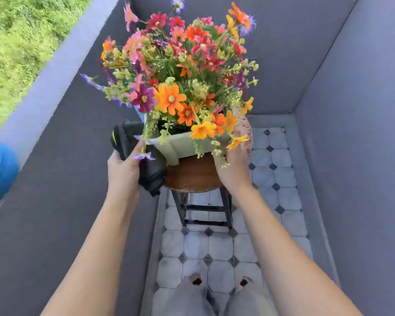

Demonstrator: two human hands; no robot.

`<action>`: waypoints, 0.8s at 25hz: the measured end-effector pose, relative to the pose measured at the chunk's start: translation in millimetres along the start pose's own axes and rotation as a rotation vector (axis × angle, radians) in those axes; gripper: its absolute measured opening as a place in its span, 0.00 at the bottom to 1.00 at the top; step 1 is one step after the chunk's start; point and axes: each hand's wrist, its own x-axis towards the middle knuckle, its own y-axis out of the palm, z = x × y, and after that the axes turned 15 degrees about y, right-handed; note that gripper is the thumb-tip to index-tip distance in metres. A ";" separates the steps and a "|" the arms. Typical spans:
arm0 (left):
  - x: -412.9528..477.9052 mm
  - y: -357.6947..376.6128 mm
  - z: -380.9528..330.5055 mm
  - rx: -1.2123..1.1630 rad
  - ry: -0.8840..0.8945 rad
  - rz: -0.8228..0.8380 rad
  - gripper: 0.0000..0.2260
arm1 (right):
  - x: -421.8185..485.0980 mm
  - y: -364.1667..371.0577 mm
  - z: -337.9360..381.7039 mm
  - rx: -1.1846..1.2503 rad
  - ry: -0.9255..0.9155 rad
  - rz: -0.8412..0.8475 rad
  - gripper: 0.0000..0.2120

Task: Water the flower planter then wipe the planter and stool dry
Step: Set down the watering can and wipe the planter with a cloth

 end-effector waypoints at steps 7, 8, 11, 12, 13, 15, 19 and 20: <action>9.0 5.6 -5.1 -0.116 0.015 -0.056 0.06 | 9.2 -10.9 22.6 -0.010 -0.014 -0.005 0.20; 10.6 7.0 -9.1 -0.132 -0.007 -0.077 0.05 | 8.3 -14.9 27.9 -0.033 -0.033 0.020 0.19; 13.8 11.6 -27.7 -0.162 -0.053 -0.098 0.05 | 4.9 -23.6 53.3 0.034 0.058 0.089 0.14; 15.1 13.1 -32.7 -0.158 -0.071 -0.108 0.05 | 5.1 -25.9 60.8 0.075 0.094 0.100 0.15; 18.8 13.9 -37.7 -0.154 -0.091 -0.118 0.05 | 7.6 -26.4 66.7 0.096 0.132 0.116 0.17; 21.4 16.3 -42.8 -0.160 -0.132 -0.138 0.04 | 10.0 -32.0 73.5 0.100 0.162 0.163 0.21; 27.9 20.5 -47.7 -0.137 -0.161 -0.104 0.06 | 27.8 -39.4 88.2 0.190 0.326 0.230 0.26; 28.1 22.7 -48.3 -0.109 -0.150 -0.098 0.05 | 33.3 -39.9 93.9 0.227 0.397 0.218 0.28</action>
